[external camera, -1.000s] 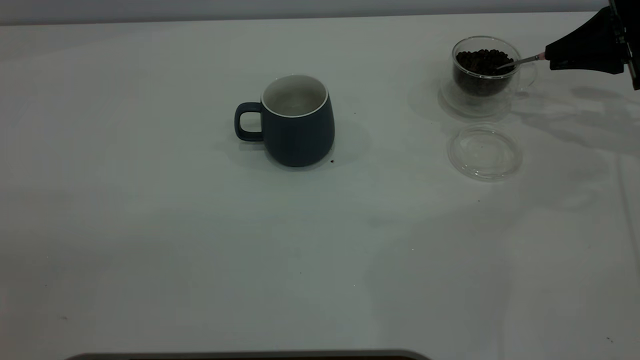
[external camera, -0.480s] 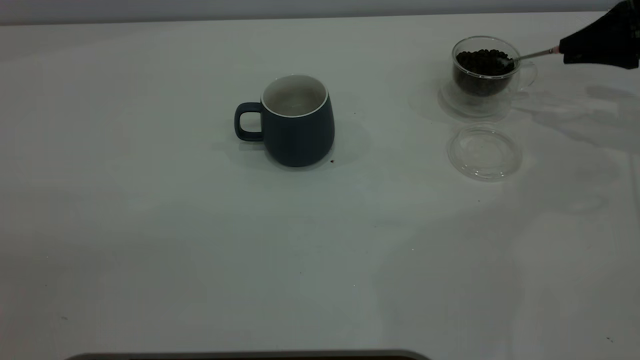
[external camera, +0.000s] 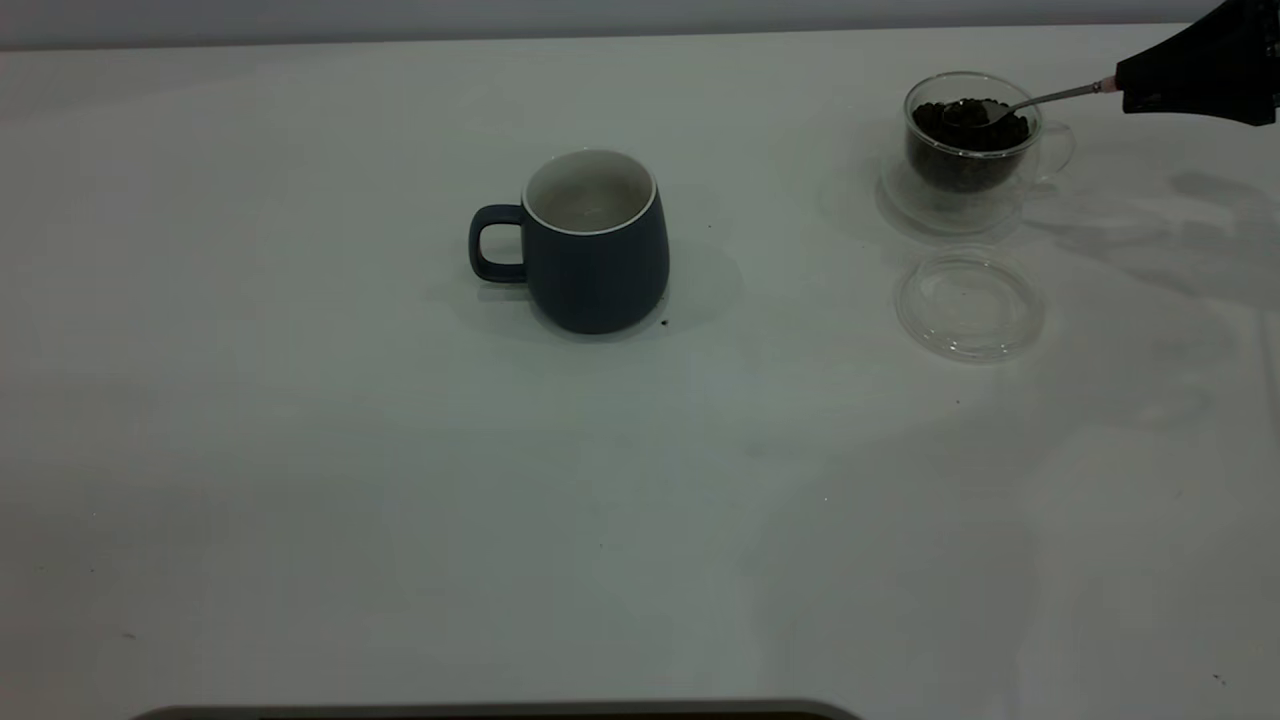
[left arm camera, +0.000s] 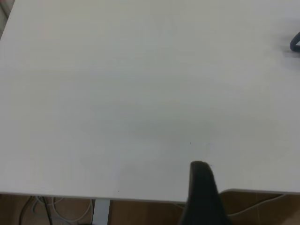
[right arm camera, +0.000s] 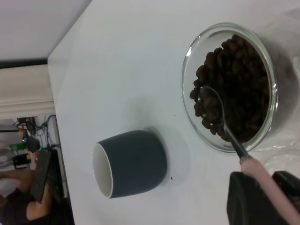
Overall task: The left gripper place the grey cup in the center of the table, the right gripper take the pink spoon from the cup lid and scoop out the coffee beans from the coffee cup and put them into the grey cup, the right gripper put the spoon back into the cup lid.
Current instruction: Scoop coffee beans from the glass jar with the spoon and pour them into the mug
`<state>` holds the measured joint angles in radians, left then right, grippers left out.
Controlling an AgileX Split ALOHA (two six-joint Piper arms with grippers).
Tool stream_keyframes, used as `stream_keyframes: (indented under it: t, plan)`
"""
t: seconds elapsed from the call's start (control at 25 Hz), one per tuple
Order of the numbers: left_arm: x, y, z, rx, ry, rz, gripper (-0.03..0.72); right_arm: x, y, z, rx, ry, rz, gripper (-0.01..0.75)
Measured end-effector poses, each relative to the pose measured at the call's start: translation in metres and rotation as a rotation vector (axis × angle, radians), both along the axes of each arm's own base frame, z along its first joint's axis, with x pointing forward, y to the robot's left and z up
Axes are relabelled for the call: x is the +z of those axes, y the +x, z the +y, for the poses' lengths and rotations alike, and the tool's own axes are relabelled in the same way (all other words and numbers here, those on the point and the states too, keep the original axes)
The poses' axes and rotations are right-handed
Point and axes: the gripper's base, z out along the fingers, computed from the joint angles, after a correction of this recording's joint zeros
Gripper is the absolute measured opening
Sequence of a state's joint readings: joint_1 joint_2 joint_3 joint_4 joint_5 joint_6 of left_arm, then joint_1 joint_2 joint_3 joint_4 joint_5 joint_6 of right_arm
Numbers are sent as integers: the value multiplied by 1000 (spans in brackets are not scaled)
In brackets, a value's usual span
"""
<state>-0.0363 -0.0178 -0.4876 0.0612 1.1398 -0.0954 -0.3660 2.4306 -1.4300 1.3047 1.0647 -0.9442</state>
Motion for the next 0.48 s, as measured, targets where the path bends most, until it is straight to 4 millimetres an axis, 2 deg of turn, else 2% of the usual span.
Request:
stream_keyframes:
  t: [0.28,0.48]
  plan:
    - [0,0,0,0,0,0,567,-5,-4,-15,-54,85,9,93]
    - [0,0,0,0,0,0,567,-3,-5,-18,-65,113,-9,93]
